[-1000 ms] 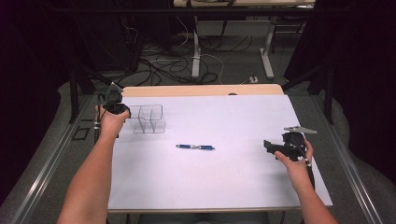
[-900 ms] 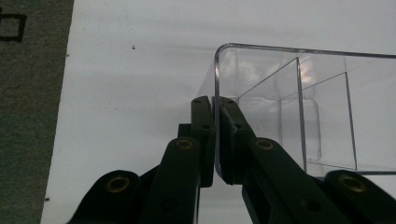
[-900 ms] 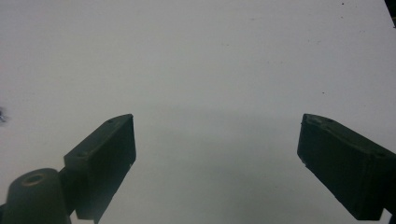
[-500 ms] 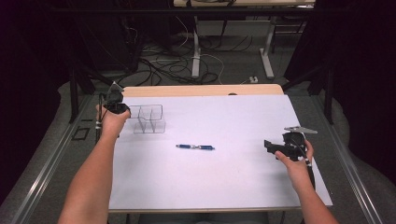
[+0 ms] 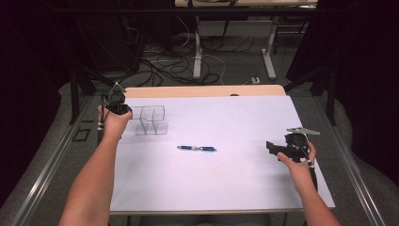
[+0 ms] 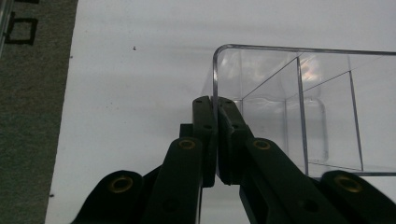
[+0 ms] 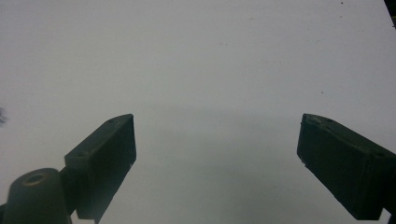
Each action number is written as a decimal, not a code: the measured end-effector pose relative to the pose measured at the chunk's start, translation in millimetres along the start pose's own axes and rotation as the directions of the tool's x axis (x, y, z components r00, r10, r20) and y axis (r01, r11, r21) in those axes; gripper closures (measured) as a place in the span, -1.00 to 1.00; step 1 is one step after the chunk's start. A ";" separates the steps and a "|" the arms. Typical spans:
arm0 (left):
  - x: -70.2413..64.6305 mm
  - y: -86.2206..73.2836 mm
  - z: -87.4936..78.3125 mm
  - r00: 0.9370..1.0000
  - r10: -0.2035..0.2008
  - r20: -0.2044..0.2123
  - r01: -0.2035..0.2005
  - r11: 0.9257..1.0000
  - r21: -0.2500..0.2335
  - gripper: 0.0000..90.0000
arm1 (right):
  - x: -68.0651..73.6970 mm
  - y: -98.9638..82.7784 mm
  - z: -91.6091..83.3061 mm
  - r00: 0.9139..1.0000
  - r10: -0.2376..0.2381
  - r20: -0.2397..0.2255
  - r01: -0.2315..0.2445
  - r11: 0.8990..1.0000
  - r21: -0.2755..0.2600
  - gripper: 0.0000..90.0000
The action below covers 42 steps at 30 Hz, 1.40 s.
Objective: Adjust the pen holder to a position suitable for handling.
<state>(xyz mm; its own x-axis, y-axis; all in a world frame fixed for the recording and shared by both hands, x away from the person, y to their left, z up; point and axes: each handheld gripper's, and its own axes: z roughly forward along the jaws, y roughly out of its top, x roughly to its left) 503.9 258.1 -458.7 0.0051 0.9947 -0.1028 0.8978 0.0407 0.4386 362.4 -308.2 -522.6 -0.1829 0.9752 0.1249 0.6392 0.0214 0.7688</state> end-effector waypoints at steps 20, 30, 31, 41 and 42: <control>-50.6 -3.7 -4.6 0.998 -0.006 0.064 0.007 1.000 -0.019 0.97 | 0.8 0.3 0.7 1.000 0.003 0.000 -0.003 1.000 0.000 -0.75; -79.7 -6.5 0.0 0.996 0.000 0.090 0.001 1.000 -0.006 0.97 | 0.8 -0.1 1.3 1.000 -0.002 -0.006 0.002 1.000 0.003 -0.75; -82.2 -6.8 0.5 0.996 -0.002 0.091 0.003 1.000 -0.005 0.97 | 1.1 0.0 1.5 1.000 -0.005 -0.006 0.005 1.000 0.001 -0.75; -103.0 -8.9 3.3 0.993 -0.010 0.119 0.010 1.000 0.001 0.97 | 1.0 -0.5 2.1 1.000 -0.004 -0.010 0.004 1.000 0.004 -0.75; -105.1 -9.1 3.5 0.993 -0.013 0.120 0.013 1.000 0.002 0.97 | 0.7 -0.5 2.2 1.000 -0.009 -0.010 0.009 1.000 0.003 -0.75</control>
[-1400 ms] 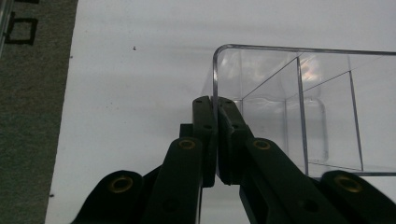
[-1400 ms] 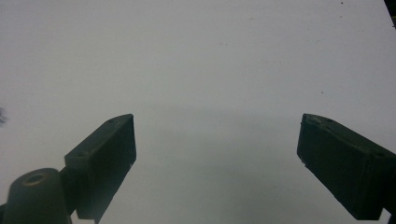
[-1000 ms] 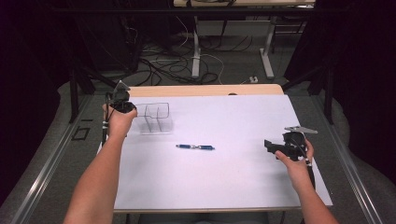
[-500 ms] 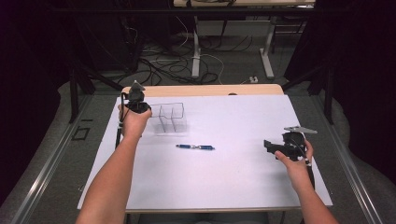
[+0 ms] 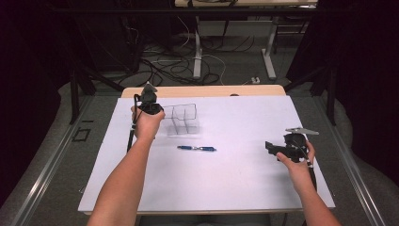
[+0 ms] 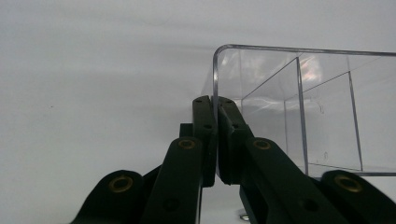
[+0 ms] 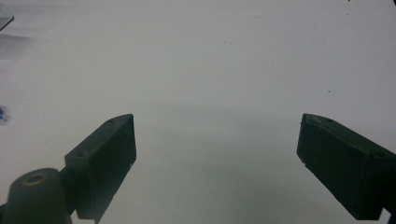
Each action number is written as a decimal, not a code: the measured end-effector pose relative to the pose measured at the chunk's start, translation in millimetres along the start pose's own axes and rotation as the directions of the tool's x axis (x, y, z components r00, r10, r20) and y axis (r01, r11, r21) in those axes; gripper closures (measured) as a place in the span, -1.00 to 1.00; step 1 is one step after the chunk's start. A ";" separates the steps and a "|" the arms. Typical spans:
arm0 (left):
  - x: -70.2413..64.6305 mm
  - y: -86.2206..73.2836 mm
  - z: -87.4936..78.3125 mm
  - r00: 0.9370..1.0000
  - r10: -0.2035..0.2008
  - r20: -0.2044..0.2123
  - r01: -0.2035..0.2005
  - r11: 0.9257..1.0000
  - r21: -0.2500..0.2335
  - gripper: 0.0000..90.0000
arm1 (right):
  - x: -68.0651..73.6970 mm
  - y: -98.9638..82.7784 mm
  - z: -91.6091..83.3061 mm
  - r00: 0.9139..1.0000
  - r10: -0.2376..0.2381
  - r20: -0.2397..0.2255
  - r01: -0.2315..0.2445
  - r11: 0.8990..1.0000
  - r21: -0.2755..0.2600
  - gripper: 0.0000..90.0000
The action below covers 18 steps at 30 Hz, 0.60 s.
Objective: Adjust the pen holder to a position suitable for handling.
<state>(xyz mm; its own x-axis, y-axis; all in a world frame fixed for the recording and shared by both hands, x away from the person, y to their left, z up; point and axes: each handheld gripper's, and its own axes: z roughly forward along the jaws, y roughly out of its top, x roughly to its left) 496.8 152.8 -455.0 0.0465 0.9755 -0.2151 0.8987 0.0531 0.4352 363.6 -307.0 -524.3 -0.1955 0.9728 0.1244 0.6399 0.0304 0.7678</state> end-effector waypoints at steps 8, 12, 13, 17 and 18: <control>-15.5 -3.4 5.6 0.999 -0.020 0.032 0.019 1.000 0.002 0.97 | 0.4 -0.3 0.3 1.000 0.010 -0.002 -0.010 1.000 0.004 -0.75; -25.8 -4.8 7.5 0.999 -0.009 0.035 0.009 1.000 0.002 0.97 | -0.6 -0.3 0.3 1.000 0.006 -0.002 -0.006 1.000 0.002 -0.75; -28.2 -5.1 7.9 0.999 -0.012 0.041 0.011 1.000 0.002 0.97 | -0.6 -0.3 0.3 1.000 0.007 -0.003 -0.007 1.000 0.002 -0.75; -35.5 -6.5 10.3 0.998 -0.026 0.053 0.026 1.000 0.003 0.97 | -0.5 -0.3 0.1 1.000 0.012 -0.003 -0.012 1.000 0.004 -0.75; -37.7 -7.2 11.1 0.998 -0.026 0.056 0.026 1.000 0.002 0.97 | -0.7 -0.3 0.2 1.000 0.012 -0.003 -0.012 1.000 0.004 -0.75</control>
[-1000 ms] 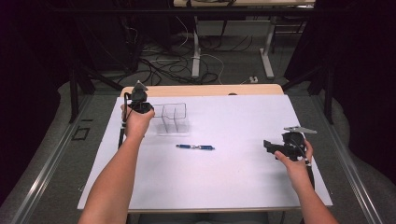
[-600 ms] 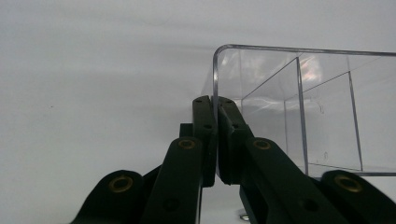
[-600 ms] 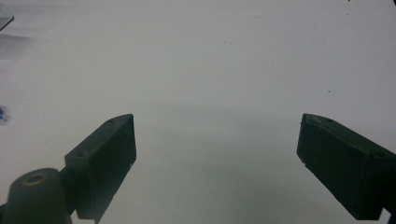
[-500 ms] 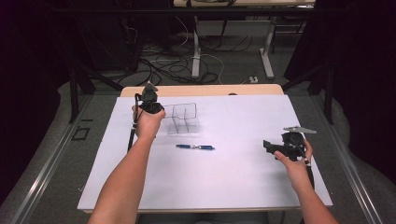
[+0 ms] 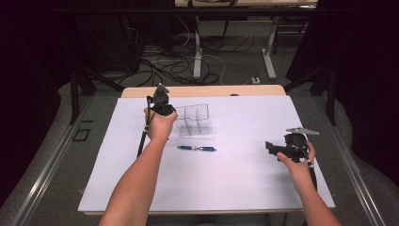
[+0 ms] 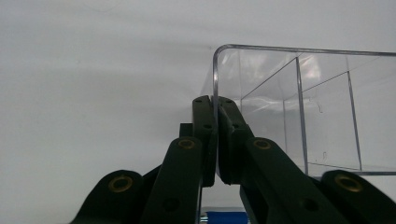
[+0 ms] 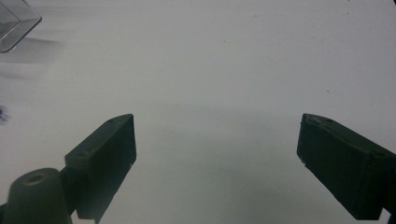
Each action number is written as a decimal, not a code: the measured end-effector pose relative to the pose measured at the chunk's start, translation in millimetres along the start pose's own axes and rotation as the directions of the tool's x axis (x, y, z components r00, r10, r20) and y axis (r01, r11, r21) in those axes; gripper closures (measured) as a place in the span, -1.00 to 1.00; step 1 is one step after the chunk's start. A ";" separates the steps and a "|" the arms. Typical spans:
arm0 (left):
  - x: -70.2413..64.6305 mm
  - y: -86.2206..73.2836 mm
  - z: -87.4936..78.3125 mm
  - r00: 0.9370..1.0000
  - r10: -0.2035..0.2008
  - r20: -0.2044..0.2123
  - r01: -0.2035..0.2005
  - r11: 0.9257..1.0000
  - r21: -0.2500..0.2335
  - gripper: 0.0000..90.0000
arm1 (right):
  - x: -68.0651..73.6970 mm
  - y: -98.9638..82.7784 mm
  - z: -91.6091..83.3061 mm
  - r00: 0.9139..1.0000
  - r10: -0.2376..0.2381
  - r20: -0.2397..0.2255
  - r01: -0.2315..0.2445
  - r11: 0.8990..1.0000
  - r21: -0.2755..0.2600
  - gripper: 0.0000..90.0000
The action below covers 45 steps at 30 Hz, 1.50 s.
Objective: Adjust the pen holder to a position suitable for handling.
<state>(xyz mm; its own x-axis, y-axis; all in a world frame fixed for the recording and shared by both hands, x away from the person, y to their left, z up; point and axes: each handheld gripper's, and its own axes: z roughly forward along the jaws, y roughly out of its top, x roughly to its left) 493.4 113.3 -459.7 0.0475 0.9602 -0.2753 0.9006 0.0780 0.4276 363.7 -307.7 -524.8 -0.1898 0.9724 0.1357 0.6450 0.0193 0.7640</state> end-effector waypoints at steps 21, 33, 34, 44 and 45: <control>-18.1 -6.4 8.0 0.999 -0.019 0.041 0.018 1.000 0.018 0.84 | -0.9 -0.1 0.4 1.000 -0.006 -0.003 0.006 1.000 0.001 -0.74; -12.9 -5.2 7.2 0.996 -0.019 0.085 0.017 1.000 0.016 0.78 | -0.9 -0.3 0.7 1.000 -0.010 -0.003 0.010 1.000 0.000 -0.74; -12.3 -4.8 6.0 0.996 -0.016 0.088 0.015 1.000 0.015 0.77 | -1.1 -0.4 0.8 1.000 -0.010 -0.002 0.010 1.000 0.000 -0.74; -2.1 -2.1 -4.9 0.992 -0.009 0.124 0.011 1.000 -0.016 0.46 | 0.0 -0.1 0.5 1.000 -0.017 0.001 0.017 1.000 -0.001 -0.73; -1.4 -1.7 -6.3 0.991 -0.011 0.134 0.013 1.000 -0.015 0.43 | 0.0 -0.2 0.7 1.000 -0.017 0.001 0.017 1.000 0.000 -0.73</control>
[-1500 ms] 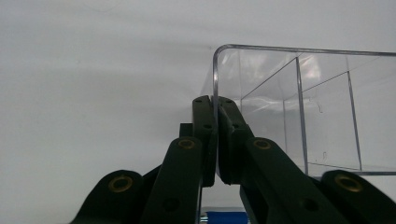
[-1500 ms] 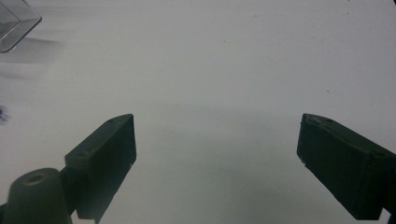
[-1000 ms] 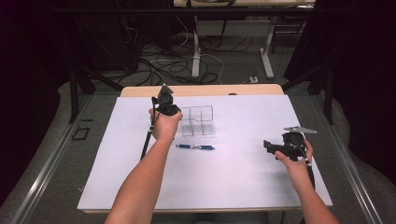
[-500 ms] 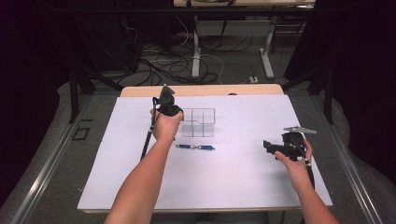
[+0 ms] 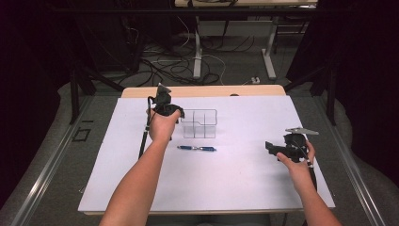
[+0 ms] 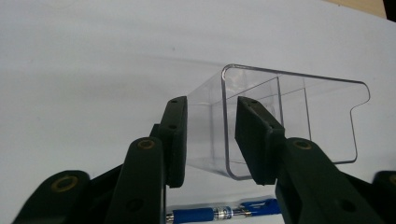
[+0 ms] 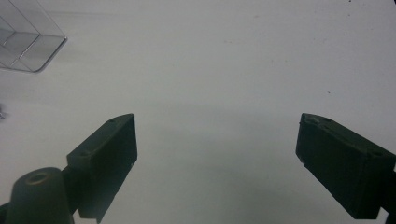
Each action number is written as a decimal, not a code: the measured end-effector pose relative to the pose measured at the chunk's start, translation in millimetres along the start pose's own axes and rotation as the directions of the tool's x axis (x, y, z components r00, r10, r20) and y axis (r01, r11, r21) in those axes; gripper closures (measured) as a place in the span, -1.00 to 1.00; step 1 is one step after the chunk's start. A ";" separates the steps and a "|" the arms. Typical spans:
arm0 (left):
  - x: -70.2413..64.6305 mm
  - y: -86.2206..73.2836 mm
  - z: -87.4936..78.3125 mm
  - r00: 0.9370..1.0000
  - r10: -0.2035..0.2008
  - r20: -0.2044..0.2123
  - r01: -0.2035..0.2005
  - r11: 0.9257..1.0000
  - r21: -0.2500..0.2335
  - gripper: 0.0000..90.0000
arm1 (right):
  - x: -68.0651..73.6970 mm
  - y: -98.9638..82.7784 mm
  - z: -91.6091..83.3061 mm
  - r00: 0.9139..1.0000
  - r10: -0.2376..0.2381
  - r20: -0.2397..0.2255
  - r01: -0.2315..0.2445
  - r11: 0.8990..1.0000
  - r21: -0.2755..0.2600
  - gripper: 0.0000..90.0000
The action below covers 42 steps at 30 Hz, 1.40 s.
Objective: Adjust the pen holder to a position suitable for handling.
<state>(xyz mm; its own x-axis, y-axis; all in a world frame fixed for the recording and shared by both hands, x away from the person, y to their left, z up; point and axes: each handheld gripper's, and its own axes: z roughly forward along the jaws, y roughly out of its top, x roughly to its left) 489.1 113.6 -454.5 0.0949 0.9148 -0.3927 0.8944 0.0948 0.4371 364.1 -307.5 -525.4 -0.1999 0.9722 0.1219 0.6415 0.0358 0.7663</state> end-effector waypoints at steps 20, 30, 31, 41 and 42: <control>12.7 3.1 -22.2 0.990 0.140 -0.006 -0.140 0.982 -0.123 -0.10 | 1.6 0.7 0.6 1.000 -0.009 0.007 0.009 1.000 0.000 -0.72; 22.4 -4.5 -33.7 0.955 0.290 -0.055 -0.295 0.946 -0.138 -0.28 | 3.6 1.0 0.0 1.000 -0.015 0.007 0.015 1.000 -0.004 -0.72; 23.9 -6.0 -34.8 0.955 0.290 -0.054 -0.295 0.945 -0.141 -0.30 | 3.8 1.0 -0.1 1.000 -0.016 0.006 0.016 1.000 -0.004 -0.72; 40.5 -25.7 -44.9 0.943 0.332 -0.013 -0.328 0.923 -0.201 -0.64 | 4.8 1.9 -1.8 1.000 -0.030 0.010 0.030 0.999 -0.011 -0.72; 42.5 -27.6 -46.3 0.943 0.334 -0.007 -0.328 0.923 -0.202 -0.64 | 5.7 2.0 -2.0 1.000 -0.028 0.007 0.029 1.000 -0.011 -0.72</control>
<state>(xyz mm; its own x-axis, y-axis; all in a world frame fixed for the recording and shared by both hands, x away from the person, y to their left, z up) 448.2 168.0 -445.8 0.3851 0.8965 -0.2189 0.7058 -0.1333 0.6957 362.8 -302.4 -521.9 -0.2130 0.9724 0.0957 0.6275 0.0610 0.7762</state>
